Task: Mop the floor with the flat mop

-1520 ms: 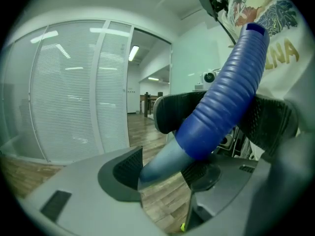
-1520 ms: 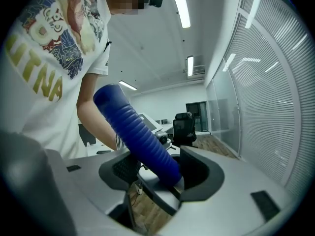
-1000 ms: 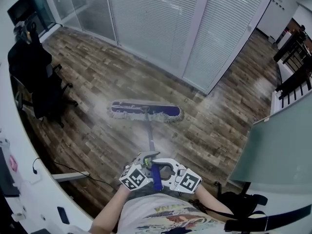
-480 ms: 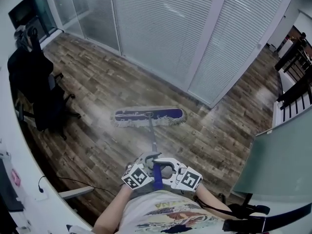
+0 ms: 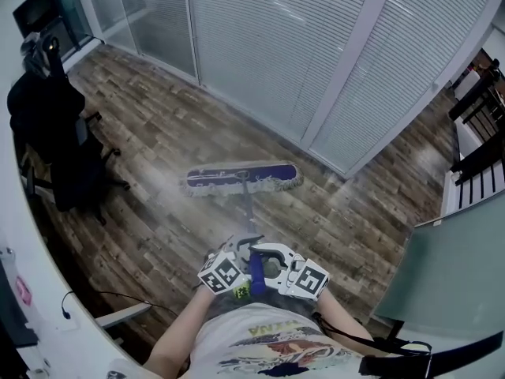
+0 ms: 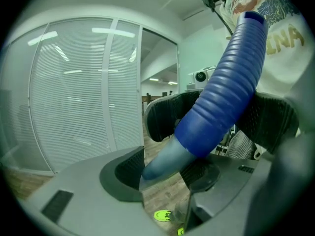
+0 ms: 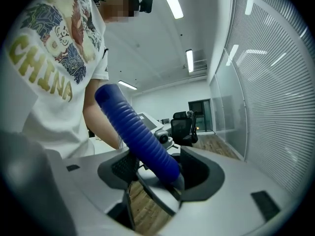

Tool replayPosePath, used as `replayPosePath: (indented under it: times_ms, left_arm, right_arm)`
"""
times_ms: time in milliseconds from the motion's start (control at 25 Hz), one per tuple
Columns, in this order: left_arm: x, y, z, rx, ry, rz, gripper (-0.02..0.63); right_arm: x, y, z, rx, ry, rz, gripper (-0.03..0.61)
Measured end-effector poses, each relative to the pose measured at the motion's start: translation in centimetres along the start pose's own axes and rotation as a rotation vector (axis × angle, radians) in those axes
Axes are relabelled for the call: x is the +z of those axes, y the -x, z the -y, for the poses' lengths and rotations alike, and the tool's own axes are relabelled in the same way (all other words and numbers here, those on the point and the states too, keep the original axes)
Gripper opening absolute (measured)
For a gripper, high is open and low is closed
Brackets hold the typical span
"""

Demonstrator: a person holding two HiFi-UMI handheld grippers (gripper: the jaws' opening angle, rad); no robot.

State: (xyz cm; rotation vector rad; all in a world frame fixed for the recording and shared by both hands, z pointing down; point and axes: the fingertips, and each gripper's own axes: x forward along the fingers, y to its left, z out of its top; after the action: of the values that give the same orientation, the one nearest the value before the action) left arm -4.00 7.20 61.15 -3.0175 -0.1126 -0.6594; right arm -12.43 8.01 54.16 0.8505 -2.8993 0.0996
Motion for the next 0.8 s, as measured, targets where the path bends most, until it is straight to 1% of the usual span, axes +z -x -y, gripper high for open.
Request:
replayPosePath:
  times_ms: [200, 320, 560, 680, 800]
  left_arm:
    - [0.0, -1.1, -5.4, 0.001, -0.004, -0.011, 0.187]
    - [0.1, -2.4, -9.6, -0.002, -0.012, -0.025, 0.187]
    - [1.4, -6.4, -20.2, 0.005, -0.015, -0.038, 0.189]
    - [2.2, -8.9, -25.8, 0.015, -0.010, -0.037, 0.188]
    - [3.3, -11.1, -30.9, 0.014, -0.017, -0.042, 0.189]
  right_arm:
    - [0.0, -1.6, 5.2, 0.004, 0.000, 0.010, 0.242]
    - [0.2, -2.4, 9.5, -0.001, -0.004, 0.026, 0.242]
    - [0.6, -3.5, 20.9, -0.004, -0.017, 0.042, 0.242]
    - [0.5, -3.6, 27.0, -0.008, -0.052, 0.030, 0.242]
    - [1.2, -3.7, 32.7, -0.023, -0.078, 0.047, 0.244]
